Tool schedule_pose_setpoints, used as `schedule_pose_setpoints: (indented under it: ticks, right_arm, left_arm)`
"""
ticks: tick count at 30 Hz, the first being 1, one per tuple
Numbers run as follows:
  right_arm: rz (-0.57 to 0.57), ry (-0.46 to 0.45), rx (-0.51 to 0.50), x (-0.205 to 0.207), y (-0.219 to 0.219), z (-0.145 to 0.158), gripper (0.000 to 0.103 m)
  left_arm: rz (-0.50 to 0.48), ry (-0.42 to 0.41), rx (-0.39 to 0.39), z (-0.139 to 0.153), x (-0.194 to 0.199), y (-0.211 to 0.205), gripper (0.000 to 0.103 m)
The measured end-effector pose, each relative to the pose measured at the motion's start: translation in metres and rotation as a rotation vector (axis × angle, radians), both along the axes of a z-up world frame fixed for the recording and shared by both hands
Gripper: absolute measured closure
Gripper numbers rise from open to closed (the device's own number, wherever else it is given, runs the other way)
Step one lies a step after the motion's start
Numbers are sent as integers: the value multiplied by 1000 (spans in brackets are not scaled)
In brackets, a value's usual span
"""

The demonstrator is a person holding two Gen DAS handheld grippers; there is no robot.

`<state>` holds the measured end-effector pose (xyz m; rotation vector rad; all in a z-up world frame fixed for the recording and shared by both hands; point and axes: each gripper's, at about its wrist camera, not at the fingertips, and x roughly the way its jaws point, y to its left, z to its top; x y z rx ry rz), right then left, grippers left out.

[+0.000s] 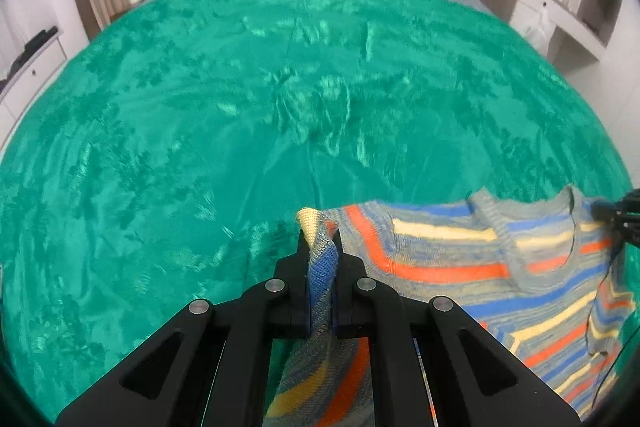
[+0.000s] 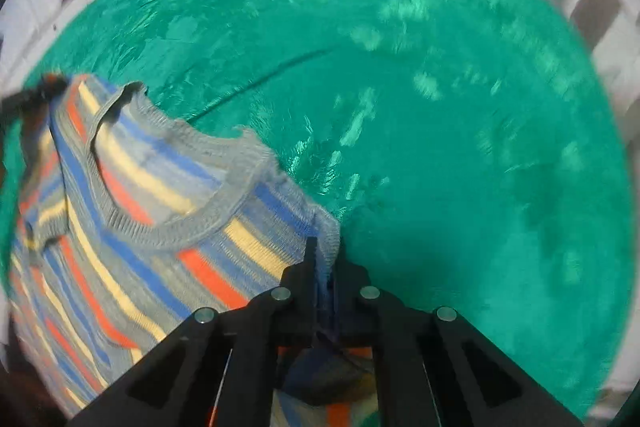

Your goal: Fold small clothes

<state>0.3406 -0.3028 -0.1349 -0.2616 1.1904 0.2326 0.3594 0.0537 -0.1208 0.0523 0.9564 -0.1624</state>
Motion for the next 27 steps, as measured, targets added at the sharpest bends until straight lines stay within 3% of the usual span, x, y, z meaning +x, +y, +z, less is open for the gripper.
schedule_pose_setpoints:
  ticks: [2, 8, 11, 14, 16, 17, 18, 20, 22, 27]
  right_arm:
    - [21, -106, -101, -10, 9, 24, 99]
    - [-16, -336, -177, -10, 15, 75, 99]
    - [-85, -348, -187, 10, 9, 69, 99]
    - [-167, -268, -154, 34, -3, 37, 99]
    - [-196, -212, -126, 42, -5, 16, 97]
    - [-215, -173, -92, 46, -5, 2, 85]
    - [-233, -150, -82, 46, -5, -5, 65]
    - [-256, -155, -47, 37, -8, -6, 39]
    - [-263, -196, -38, 25, -10, 3, 30]
    - [-244, -322, -72, -28, -33, 50, 29]
  left_arm:
    - [6, -27, -5, 8, 0, 0, 98]
    - [56, -148, 19, 33, 7, -1, 98]
    - [117, -145, 28, 27, 30, -3, 98]
    - [135, -25, 101, -11, 60, -15, 96]
    - [152, 45, 128, -33, 67, -17, 88]
    - [170, 68, 141, -40, 68, -15, 80]
    - [183, 71, 138, -42, 67, -12, 71]
    - [224, 59, 114, -37, 63, 1, 22]
    - [255, 13, 97, -24, 55, 19, 15]
    - [311, -16, 25, 3, 15, 72, 14]
